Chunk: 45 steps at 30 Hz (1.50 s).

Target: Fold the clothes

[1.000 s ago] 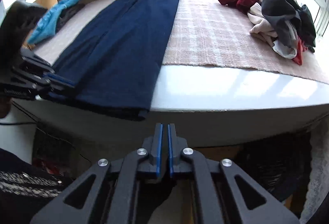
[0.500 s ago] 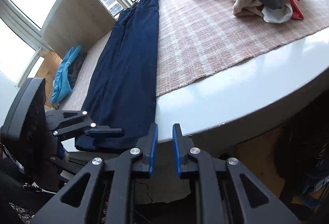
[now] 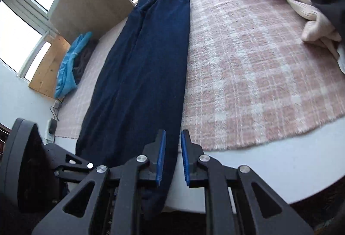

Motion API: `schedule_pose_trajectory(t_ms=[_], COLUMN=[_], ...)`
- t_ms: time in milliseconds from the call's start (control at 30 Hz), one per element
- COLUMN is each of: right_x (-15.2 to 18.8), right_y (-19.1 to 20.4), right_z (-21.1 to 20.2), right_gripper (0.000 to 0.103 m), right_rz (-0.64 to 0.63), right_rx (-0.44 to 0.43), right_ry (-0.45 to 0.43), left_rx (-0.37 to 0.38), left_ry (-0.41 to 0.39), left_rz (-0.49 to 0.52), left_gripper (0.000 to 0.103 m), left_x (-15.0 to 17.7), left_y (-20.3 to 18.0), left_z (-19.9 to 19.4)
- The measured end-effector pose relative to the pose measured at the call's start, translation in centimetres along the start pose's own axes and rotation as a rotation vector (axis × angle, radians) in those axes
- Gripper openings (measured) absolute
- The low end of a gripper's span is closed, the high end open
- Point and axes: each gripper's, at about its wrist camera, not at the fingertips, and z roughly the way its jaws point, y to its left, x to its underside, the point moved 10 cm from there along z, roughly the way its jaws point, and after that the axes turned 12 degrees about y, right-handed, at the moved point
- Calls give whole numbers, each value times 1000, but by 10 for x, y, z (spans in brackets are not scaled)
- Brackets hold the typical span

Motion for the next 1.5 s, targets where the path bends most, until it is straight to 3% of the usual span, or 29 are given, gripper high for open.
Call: schedule_pose_trajectory(t_ms=[267,300,333,500,567,667,833,900,967,1067,1133,1200,1333,1500], right_x=[-9,-9,-8,-11,-13,-20,-31,-30,-27,-13,6,29,65,85], right_y=[11,11,11,-3,-9,-9,30,15,-1,-12,-4,-2,3,13], right_z=[20,21,22,9,0,-9,16,27,15,-8,-23,-32,-27,-7], right_gripper=[15,15,3,2,3,6,6,0,2,11,27,41,41,42], right_rz=[-97,-110,-124,-133,-100,-21,-160,-170,-126,-86,-46,-7,46,33], right_rx=[58,78,99,242,246,142,72,182,208,246,155,143,118,149], right_ry=[69,79,89,78,67,40,76,113,109,97,81,70,97,141], left_rx=[46,49,54,84,87,101,103,102,91,79,56,28,21,1], left_ry=[-16,-17,-17,-20,-21,-24,-23,-18,-17,-50,-77,-95,-95,-59], left_rz=[-26,-25,-22,-13,-6,-11,-2,-1,-11,-106,-219,-364,-591,-648], left_gripper=[7,7,7,6,7,6,6,6,6,12,20,28,31,36], left_x=[4,5,5,6,6,5,4,5,11,39,68,105,162,172], left_y=[6,7,6,8,7,6,1,0,2,20,38,68,104,111], left_z=[-15,-18,-18,-20,-19,-16,-15,-15,-21,-46,-59,-76,-80,-56])
